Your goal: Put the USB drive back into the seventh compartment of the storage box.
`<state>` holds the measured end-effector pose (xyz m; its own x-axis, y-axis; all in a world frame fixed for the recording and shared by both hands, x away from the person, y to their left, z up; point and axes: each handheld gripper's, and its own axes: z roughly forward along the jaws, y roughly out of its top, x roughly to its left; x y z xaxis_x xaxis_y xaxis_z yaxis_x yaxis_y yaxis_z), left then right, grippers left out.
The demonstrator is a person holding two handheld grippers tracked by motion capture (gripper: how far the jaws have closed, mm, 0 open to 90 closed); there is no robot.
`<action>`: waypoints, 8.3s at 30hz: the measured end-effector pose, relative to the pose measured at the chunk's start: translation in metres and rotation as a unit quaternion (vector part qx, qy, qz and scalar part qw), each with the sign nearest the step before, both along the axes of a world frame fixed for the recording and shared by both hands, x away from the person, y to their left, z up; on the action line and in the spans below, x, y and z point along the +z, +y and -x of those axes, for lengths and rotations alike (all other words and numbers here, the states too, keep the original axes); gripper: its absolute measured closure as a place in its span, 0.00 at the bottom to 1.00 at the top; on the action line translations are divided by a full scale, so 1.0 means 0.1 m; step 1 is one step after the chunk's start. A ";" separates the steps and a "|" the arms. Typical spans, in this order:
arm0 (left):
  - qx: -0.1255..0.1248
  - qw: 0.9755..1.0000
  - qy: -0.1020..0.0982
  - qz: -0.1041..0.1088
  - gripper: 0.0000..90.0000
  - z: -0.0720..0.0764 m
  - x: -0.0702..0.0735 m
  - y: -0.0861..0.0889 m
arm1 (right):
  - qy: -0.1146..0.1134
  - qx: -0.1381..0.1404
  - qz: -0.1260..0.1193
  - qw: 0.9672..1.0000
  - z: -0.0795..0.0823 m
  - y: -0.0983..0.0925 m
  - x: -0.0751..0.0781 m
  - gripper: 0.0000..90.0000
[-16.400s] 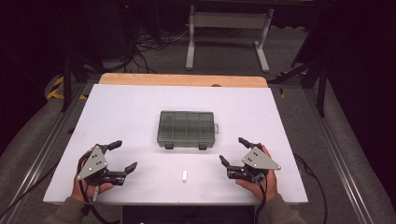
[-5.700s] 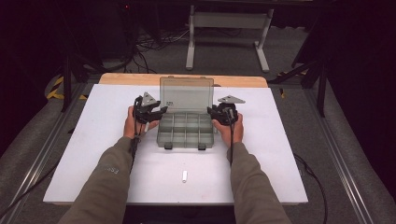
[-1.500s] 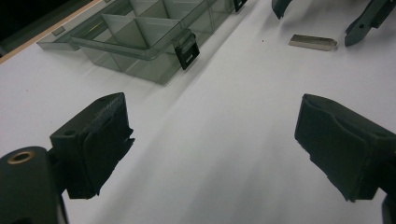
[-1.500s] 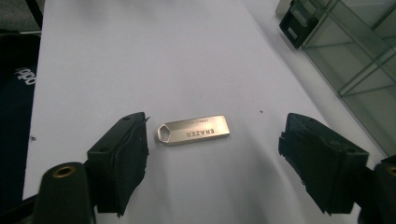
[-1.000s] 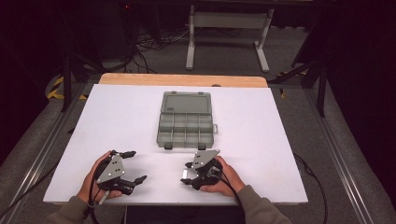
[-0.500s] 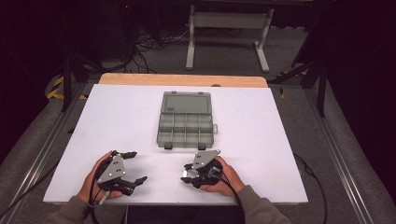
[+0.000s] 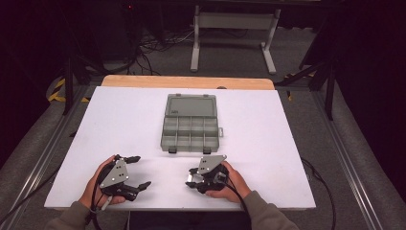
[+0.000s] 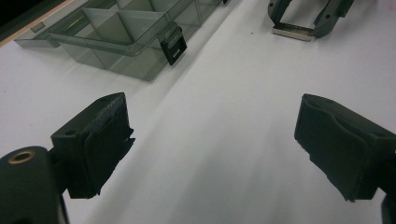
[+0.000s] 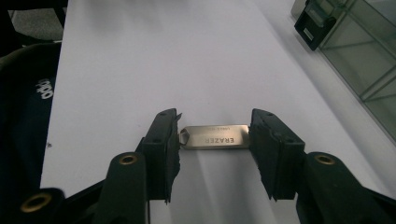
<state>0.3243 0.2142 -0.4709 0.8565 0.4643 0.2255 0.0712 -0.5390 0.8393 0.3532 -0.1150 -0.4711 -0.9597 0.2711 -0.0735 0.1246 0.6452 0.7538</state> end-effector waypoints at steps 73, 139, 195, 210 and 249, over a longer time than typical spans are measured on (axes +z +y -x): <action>-0.008 1.000 0.004 -0.014 0.12 -0.01 -0.01 -0.05 | -0.075 -0.048 -0.058 0.994 0.08 -0.19 0.22 0.59; -0.016 0.999 0.010 -0.032 0.12 -0.02 -0.02 -0.06 | -0.097 -0.092 -0.075 0.988 0.01 -0.33 0.29 0.59; -0.020 0.999 0.013 -0.048 0.12 -0.01 -0.05 -0.11 | -0.105 -0.120 -0.092 0.983 -0.24 -0.25 0.37 0.59; -0.021 0.998 0.016 -0.049 0.12 -0.02 -0.05 -0.11 | -0.104 -0.134 -0.091 0.981 -0.35 -0.23 0.35 0.59; -0.022 0.998 0.014 -0.052 0.12 -0.02 -0.05 -0.11 | -0.078 -0.183 -0.083 0.976 -0.58 -0.22 0.23 0.59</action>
